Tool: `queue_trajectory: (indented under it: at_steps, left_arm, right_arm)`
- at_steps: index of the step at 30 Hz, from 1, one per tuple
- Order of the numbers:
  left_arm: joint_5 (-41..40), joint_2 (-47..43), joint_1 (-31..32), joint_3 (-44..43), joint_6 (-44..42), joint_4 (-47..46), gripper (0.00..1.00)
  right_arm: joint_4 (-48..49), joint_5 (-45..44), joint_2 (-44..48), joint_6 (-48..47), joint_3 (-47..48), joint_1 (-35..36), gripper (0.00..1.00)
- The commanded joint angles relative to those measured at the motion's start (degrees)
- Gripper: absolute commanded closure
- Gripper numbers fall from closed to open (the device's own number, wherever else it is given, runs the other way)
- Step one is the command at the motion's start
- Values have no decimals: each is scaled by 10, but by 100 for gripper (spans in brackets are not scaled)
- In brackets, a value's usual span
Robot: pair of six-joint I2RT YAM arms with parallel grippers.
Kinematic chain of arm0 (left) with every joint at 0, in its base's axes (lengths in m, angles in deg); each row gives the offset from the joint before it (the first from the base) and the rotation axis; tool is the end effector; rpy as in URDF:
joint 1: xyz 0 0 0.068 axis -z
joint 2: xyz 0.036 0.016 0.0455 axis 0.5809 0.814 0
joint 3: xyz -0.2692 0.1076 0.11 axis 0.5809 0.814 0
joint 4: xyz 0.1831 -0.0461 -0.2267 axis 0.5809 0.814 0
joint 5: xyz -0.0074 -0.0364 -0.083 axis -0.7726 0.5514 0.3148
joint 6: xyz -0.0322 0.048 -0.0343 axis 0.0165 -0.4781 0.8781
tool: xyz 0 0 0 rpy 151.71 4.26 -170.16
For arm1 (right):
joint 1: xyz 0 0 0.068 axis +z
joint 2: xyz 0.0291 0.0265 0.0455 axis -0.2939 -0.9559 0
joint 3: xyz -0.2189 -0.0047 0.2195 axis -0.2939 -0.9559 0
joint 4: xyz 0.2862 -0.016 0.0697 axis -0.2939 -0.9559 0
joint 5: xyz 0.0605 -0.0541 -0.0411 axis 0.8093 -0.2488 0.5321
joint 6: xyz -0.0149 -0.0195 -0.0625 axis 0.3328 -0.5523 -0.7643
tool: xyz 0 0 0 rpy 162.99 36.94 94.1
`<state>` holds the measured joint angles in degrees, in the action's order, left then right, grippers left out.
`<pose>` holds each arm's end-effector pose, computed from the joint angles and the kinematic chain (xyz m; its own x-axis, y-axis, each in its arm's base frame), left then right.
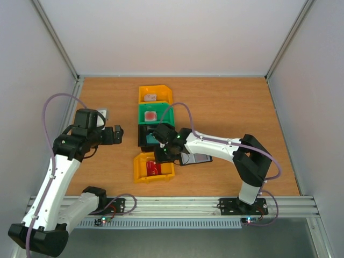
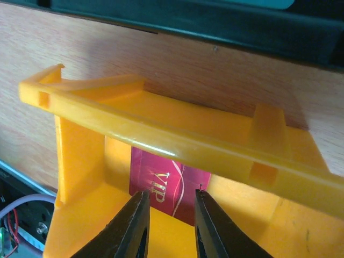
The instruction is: Take the credit cards out of the card holder
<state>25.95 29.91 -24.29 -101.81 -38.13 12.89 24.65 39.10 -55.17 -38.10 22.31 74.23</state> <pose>0.1797 -0.0391 0.3492 -0.7765 -0.0565 -0.6275 0.0757 0.9804 -0.1820 0.2088 0.3464 0.2018 -0.7345 -0.5973 -0.3220 -0.6784 0.6576 0.3276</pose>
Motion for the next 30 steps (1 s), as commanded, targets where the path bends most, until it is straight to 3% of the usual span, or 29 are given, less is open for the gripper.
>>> queue_trajectory:
  at_steps: [1,11,13,16,20,24,30]
  left_arm:
    - [5,0,-3,-29,-6,-10,1]
    - [23,48,-3,-127,-24,-11,1]
    - [26,59,-3,-146,-29,-12,1]
    - [37,74,-3,-175,-39,-11,1]
    - [91,94,-4,-202,-58,-14,1]
    - [239,117,12,-211,-49,-44,1]
    - [243,184,206,-246,-5,-27,1]
  right_arm:
    - [-63,-36,4,-12,71,6,76]
    - [-164,40,27,-147,318,-4,72]
    - [-182,59,50,-146,341,-33,70]
    - [-290,20,82,-92,364,-130,69]
    - [-445,-71,108,-86,323,-249,67]
    - [-483,-75,108,-130,253,-306,65]
    - [-406,-36,118,-158,110,-333,60]
